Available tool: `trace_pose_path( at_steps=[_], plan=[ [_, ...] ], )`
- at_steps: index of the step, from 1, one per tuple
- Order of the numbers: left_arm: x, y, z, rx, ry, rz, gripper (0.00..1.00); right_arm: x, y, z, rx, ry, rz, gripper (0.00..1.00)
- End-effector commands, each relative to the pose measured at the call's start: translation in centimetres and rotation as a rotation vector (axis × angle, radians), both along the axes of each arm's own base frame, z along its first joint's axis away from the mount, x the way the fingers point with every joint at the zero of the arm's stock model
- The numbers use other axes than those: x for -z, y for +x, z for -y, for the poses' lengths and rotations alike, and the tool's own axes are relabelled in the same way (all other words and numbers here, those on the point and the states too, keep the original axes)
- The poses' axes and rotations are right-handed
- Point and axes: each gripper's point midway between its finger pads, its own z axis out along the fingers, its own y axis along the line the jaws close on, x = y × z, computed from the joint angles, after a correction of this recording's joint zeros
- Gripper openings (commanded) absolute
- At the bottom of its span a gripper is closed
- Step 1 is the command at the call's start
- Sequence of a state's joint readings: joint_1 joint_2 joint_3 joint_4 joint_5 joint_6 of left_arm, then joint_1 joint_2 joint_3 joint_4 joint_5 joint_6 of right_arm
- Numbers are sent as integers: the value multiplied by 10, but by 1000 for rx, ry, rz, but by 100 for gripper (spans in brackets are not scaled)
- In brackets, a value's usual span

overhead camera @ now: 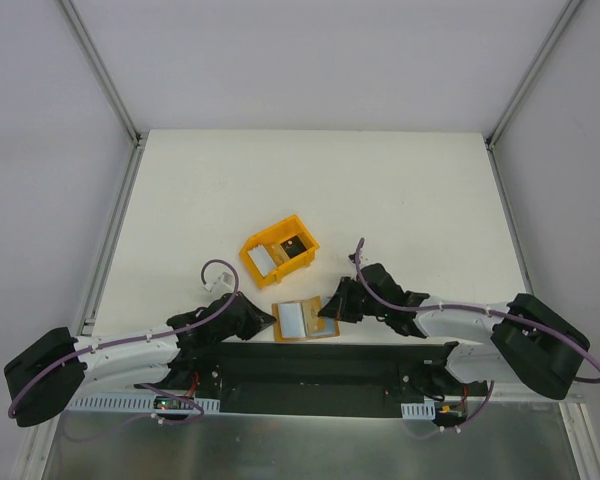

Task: Put the credit cards into the card holder
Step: Insert the credit card into the card holder.

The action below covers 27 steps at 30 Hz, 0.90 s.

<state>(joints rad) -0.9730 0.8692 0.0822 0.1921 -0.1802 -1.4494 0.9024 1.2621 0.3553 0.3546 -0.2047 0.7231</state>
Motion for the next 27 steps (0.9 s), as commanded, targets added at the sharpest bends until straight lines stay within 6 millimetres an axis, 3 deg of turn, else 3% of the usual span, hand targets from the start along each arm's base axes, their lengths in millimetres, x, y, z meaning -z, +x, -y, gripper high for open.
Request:
trace_pose_path(
  at_steps=[1,9,27],
  plan=[
    [44,-22,-37,-3,155,-97,0,8,6,2,59,-10,12,0],
    [44,-21,-37,-8,162,-100,0,27,-7,-4,26,-62,-42,1],
    [45,-21,-36,-17,167,-113,0,36,-12,-21,45,-101,-64,0]
  ],
)
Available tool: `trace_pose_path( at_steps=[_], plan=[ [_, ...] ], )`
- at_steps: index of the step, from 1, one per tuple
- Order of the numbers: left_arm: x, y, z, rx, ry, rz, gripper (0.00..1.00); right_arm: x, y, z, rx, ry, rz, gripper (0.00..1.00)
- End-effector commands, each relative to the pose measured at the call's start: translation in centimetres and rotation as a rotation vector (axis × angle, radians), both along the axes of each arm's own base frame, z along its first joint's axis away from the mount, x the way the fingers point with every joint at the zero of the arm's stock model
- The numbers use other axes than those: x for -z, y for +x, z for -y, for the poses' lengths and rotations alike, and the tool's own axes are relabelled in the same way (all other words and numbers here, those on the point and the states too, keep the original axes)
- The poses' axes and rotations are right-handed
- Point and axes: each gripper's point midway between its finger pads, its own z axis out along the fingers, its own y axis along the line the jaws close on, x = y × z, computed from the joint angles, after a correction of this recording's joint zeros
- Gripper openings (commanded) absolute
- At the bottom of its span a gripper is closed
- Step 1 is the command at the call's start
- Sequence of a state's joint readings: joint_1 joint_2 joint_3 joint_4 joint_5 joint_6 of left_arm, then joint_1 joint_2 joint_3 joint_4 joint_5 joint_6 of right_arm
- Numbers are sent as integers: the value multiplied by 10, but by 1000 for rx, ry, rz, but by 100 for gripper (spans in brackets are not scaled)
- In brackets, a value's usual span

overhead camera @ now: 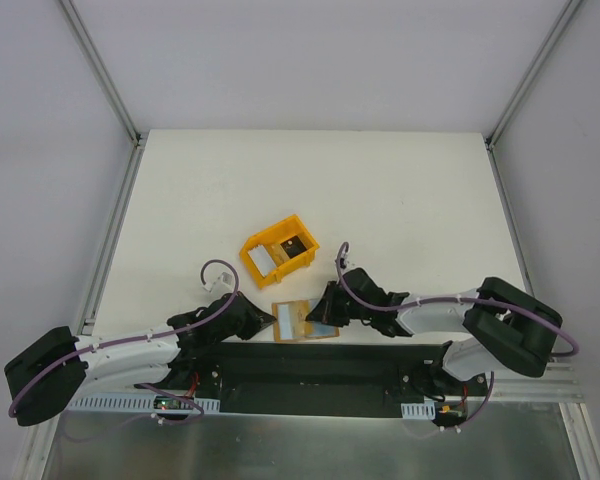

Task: Put the credit cards into the card holder
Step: Insert the credit card into the card holder.

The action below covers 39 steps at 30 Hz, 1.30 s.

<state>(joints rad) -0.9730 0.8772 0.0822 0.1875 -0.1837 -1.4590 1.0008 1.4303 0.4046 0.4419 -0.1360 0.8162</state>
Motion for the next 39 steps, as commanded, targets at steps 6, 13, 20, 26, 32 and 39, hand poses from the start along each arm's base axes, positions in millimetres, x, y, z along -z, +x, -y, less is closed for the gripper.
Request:
trace_pose_path(
  at_steps=[6,13,20,26,32,39],
  plan=[
    [41,-20,-32,-12,148,-105,0,15,-5,-18,-10,-61,-22,0],
    [38,-17,-30,-15,143,-97,0,11,-4,-29,-39,-58,-13,10],
    [41,-20,-34,-26,139,-103,0,-1,9,7,16,-180,105,34],
    [42,-20,-35,-22,136,-96,0,-10,1,-12,-70,-132,96,38],
    [40,-19,-34,-21,136,-95,0,-9,-5,-30,-141,-128,87,38],
    [38,-18,-32,-19,131,-86,0,4,-11,-40,-189,-159,21,38]
  ],
)
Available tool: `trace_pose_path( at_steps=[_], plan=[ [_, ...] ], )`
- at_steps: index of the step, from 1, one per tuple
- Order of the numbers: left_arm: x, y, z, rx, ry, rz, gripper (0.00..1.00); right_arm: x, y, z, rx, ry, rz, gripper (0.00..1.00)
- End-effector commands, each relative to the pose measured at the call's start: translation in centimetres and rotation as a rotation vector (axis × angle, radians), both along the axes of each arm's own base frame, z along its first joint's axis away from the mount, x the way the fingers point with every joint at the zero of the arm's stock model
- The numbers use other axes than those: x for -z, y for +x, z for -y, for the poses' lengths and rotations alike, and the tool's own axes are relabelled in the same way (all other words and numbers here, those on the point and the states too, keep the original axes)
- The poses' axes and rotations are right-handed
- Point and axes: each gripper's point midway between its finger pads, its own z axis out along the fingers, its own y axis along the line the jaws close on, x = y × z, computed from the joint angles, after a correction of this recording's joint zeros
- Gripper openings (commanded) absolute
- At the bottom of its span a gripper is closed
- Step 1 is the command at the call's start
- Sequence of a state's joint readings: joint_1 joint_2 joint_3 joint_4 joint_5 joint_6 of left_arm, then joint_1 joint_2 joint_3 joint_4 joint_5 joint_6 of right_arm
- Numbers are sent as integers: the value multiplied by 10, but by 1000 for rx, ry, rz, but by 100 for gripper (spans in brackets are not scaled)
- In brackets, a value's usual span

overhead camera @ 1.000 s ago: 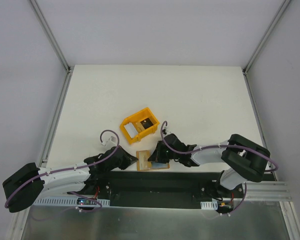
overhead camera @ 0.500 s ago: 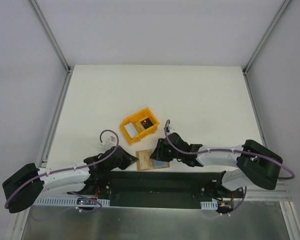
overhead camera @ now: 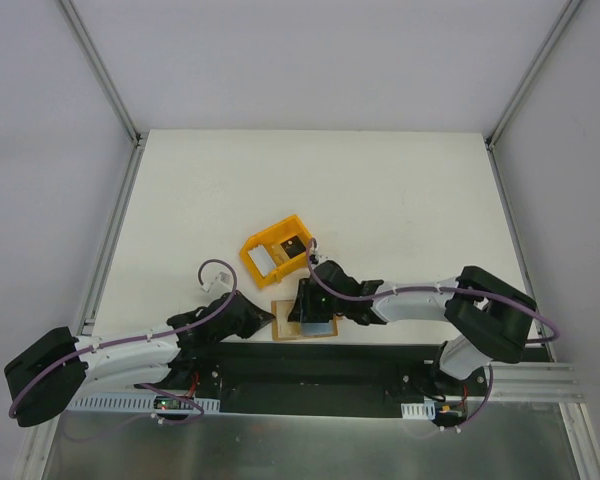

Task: Put the credit cards into the card holder
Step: Insert the credit card into the card holder, then close the card holder at the center of the board.

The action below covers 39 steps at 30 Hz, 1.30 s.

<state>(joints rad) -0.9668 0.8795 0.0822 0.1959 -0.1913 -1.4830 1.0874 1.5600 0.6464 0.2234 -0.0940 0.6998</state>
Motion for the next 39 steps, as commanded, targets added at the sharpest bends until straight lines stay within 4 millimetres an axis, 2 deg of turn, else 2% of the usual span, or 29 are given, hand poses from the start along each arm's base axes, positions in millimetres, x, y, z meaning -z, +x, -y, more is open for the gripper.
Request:
trace_pose_path(
  at_steps=[1,7,10,12,15,17,19,22,25,29,34,37,39],
  plan=[
    [41,-22,-33,8,148,-89,0,3,-8,-9,-64,-16,-31,38],
    [41,-22,-33,9,149,-91,0,-17,-9,-26,-127,81,5,38],
    [40,-21,-32,10,148,-86,0,-24,-6,-24,-129,84,45,38],
    [38,-20,-31,17,144,-76,0,-30,2,-12,-114,45,108,39],
    [31,-18,-27,36,133,-53,0,-53,13,10,-81,-8,213,42],
    [23,-15,-23,56,133,-26,0,-55,21,41,-10,-113,265,45],
    [14,-12,-19,78,138,4,0,-60,28,66,51,-194,300,52],
    [2,-8,-13,104,140,35,0,-59,30,95,111,-293,311,59],
    [-9,-4,-6,130,138,53,0,-49,25,105,115,-345,274,62],
    [-18,-3,-1,162,151,60,0,-30,17,106,112,-404,196,62],
    [-25,-2,3,172,149,63,0,-20,13,98,88,-417,159,62],
    [-30,-1,4,170,147,66,0,-21,13,102,89,-442,160,57],
    [-33,0,4,169,150,69,0,-21,12,105,94,-447,159,50]
  ],
)
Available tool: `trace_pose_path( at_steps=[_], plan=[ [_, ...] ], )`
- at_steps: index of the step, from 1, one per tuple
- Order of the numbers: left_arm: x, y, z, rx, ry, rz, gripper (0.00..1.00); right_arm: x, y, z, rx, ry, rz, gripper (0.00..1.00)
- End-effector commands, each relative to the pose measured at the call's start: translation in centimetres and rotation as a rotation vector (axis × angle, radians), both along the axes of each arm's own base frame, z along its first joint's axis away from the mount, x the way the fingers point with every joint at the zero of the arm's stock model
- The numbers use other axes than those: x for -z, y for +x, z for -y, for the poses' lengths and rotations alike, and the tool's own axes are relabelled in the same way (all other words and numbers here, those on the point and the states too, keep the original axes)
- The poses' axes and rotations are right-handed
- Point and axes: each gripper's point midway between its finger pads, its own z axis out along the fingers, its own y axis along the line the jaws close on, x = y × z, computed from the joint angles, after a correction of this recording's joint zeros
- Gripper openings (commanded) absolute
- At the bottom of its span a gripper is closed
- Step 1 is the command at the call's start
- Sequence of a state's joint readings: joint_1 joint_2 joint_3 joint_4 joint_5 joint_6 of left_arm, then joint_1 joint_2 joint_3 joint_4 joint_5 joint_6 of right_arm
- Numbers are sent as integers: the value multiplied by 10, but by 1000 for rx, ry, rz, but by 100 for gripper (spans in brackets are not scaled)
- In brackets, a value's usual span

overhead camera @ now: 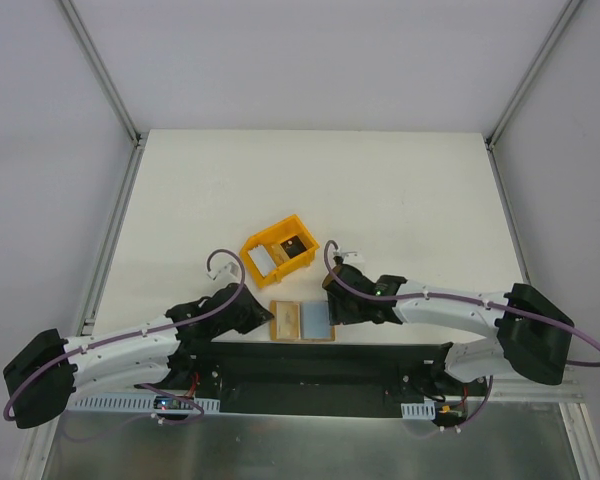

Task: Put the credit cards into the card holder
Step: Close the card holder at the center of the board.

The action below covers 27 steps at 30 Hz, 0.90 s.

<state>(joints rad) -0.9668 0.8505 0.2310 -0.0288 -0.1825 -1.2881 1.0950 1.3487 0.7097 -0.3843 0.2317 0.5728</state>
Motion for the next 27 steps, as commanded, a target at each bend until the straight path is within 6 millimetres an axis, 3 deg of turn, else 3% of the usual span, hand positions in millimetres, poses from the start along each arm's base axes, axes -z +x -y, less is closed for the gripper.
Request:
trace_pose_path(
  at_steps=[1,4,9,19,23,27],
  plan=[
    [-13,1,4,28,12,6,0,-16,3,-4,20,15,18,45],
    [-18,2,6,37,19,11,0,-16,1,-2,23,25,13,26],
    [-29,5,14,64,21,18,0,-14,2,-2,23,25,18,3],
    [-60,13,46,160,43,54,0,-26,12,-30,-2,222,97,0],
    [-69,15,65,211,53,59,0,-30,17,-33,23,290,120,0],
    [-65,13,84,252,74,27,0,-29,20,-28,58,325,126,0]
  ],
)
